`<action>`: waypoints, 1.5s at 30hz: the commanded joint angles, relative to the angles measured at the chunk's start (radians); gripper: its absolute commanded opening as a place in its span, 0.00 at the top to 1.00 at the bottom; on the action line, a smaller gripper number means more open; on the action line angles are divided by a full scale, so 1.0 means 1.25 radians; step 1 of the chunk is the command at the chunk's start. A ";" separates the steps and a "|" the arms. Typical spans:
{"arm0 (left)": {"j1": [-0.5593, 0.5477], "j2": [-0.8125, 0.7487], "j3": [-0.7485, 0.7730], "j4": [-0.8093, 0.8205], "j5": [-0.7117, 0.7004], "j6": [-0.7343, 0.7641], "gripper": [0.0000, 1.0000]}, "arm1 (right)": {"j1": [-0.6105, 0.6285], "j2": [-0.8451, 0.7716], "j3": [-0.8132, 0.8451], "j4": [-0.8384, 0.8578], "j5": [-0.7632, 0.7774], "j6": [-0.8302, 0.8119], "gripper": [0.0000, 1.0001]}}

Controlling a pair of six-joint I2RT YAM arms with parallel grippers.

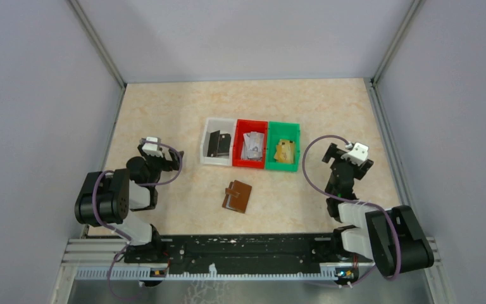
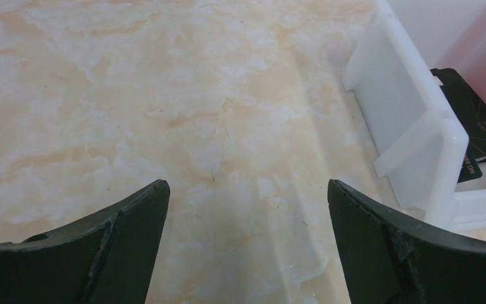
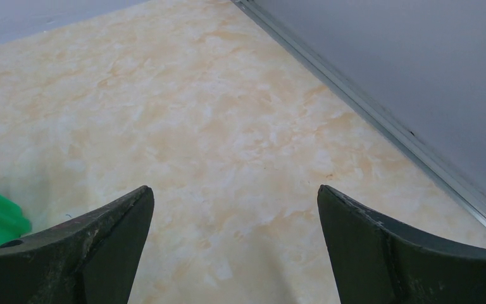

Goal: Take the credit cards out of the card holder
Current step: Reset both arms

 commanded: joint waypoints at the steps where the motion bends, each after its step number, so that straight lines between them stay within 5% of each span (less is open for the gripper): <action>1: -0.010 -0.019 0.026 -0.009 -0.049 0.017 0.01 | -0.035 0.022 -0.006 0.124 -0.052 0.000 0.01; 10: -0.011 -0.006 0.027 0.004 -0.048 0.019 0.02 | -0.046 0.187 0.017 0.256 -0.192 -0.070 0.01; 12: -0.011 -0.005 0.031 0.000 -0.050 0.020 0.02 | -0.045 0.253 0.000 0.372 -0.189 -0.079 0.01; 18: -0.049 -0.005 0.070 -0.081 -0.118 0.043 0.01 | -0.092 0.226 0.058 0.203 -0.237 -0.029 0.01; 45: -0.066 -0.009 0.072 -0.086 -0.129 0.058 0.01 | -0.092 0.229 0.049 0.234 -0.233 -0.036 0.01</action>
